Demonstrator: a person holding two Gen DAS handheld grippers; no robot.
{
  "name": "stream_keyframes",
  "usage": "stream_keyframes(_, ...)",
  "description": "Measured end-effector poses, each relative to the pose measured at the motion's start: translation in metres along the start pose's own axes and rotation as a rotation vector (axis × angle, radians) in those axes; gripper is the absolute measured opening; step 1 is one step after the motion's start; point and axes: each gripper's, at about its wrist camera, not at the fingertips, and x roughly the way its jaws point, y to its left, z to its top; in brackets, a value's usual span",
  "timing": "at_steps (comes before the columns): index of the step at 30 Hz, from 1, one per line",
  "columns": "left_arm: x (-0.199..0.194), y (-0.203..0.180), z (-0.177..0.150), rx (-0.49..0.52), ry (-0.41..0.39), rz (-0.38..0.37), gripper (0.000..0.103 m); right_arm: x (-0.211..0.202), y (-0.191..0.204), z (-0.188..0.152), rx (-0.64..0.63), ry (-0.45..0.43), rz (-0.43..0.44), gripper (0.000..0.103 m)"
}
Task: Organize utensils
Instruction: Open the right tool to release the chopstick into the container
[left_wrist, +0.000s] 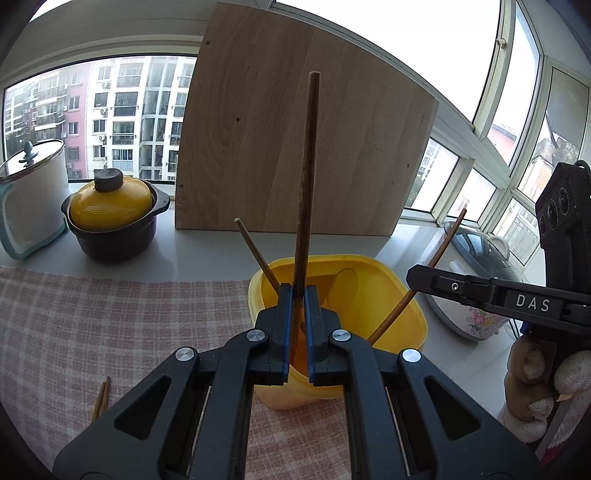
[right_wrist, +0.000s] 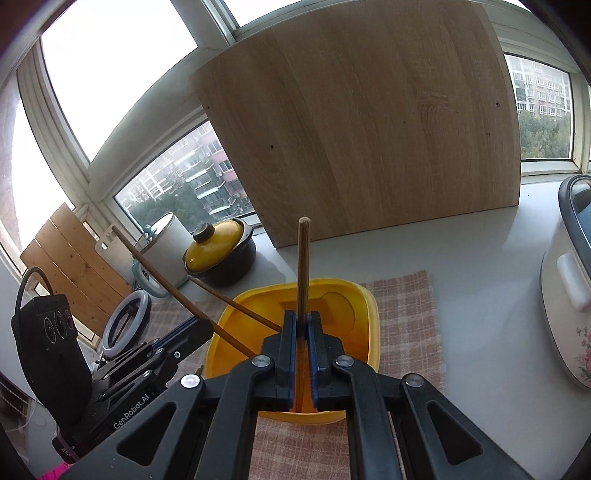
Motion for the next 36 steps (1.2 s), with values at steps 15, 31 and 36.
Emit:
stream_keyframes(15, -0.004, -0.001, -0.008, 0.039, 0.030, 0.007, 0.004, -0.007, -0.006, -0.010, 0.005, 0.004, -0.048, 0.031)
stream_keyframes(31, -0.044, 0.016, -0.023, 0.069, 0.046, 0.043, 0.044, -0.037, 0.013, -0.024, -0.047, -0.071, -0.096, 0.085)
stream_keyframes(36, -0.059, 0.038, -0.033, 0.069, 0.080, 0.096, 0.044, -0.043, 0.026, -0.032, -0.090, -0.086, -0.101, 0.091)
